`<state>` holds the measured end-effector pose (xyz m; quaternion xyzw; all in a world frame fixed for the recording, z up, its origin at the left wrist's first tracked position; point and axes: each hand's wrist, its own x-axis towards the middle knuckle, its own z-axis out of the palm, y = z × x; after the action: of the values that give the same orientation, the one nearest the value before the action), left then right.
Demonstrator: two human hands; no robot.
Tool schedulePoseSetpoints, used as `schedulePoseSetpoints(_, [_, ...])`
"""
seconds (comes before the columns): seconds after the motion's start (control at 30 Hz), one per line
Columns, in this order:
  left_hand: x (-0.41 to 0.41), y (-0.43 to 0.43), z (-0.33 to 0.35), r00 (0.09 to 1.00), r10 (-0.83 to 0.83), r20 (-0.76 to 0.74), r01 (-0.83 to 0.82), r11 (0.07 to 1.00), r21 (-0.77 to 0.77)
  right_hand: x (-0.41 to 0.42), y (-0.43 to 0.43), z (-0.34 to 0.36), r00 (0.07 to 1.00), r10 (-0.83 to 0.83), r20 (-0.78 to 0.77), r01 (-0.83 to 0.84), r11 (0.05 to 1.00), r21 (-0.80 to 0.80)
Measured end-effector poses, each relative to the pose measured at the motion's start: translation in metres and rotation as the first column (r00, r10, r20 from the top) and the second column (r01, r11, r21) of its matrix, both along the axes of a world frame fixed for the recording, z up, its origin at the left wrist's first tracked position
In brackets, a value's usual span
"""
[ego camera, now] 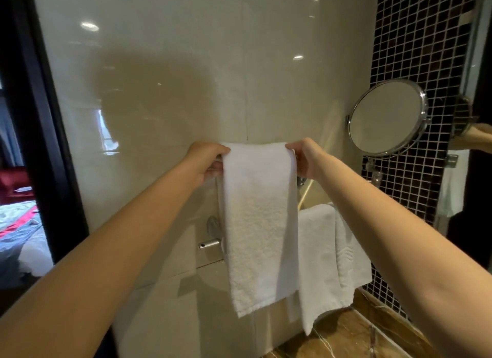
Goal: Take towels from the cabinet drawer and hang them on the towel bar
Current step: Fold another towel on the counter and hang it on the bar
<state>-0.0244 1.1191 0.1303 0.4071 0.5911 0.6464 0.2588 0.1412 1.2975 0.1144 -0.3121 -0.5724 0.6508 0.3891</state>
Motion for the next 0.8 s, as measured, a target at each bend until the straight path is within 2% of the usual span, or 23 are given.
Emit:
schedulePoseSetpoints(0.17, [0.007, -0.005, -0.035, 1.000, 0.002, 0.020, 0.000, 0.996, -0.088, 0.002, -0.003, -0.038, 0.989, -0.059, 0.137, 0.067, 0.996, -0.055])
schedulePoseSetpoints(0.4, [0.005, -0.013, -0.064, 0.997, 0.038, 0.067, -0.028, 0.990, -0.138, 0.006, -0.013, -0.061, 0.975, -0.039, 0.218, 0.056, 0.996, -0.070])
schedulePoseSetpoints(0.8, [0.005, -0.022, -0.083, 0.998, 0.062, 0.017, -0.057, 0.979, -0.197, 0.007, -0.017, -0.081, 0.970, -0.007, 0.244, 0.022, 0.998, -0.060])
